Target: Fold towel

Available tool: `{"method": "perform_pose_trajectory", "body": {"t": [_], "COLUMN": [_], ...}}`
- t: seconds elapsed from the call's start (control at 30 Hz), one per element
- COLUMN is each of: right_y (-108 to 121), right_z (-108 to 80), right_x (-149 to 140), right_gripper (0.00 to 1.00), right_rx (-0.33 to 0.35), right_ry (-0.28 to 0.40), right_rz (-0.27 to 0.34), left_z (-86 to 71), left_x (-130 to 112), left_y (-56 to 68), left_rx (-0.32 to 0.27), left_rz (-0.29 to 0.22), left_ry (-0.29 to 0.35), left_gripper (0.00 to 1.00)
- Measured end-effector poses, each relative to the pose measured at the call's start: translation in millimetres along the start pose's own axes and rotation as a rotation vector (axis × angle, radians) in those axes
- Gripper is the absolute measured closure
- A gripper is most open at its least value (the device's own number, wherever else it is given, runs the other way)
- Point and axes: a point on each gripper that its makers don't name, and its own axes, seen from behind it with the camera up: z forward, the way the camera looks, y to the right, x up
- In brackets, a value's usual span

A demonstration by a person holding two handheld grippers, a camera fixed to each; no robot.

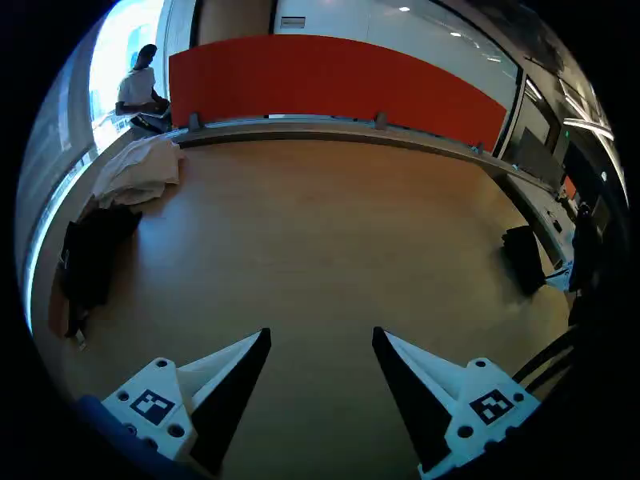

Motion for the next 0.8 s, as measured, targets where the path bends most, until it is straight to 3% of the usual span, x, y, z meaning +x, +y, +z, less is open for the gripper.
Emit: {"method": "perform_pose_trajectory", "body": {"t": [0.33, 0.47, 0.73, 0.8], "right_y": [0, -1, 2, 1], "right_z": [-5.1, -11.2, -26.9, -29.6], "right_x": [2, 3, 5, 5], "right_gripper": [0.96, 0.91, 0.42, 0.34], "right_rx": [-0.028, -0.034, -0.061, -0.061], "right_ry": [0.019, 0.035, 0.067, 0.072], "right_rz": [0.015, 0.02, 0.026, 0.033], "left_z": [-0.5, -1.5, -2.1, -2.2], "left_x": [1, 2, 2, 3], "left_y": [-1.0, -1.3, -2.1, -2.3], "left_rx": [0.001, 0.001, -0.005, -0.006], "left_rz": [-0.001, 0.0, -0.003, -0.002], "left_ry": [0.003, 0.006, 0.009, 0.011], "left_gripper": [0.06, 0.06, 0.06, 0.06]}}
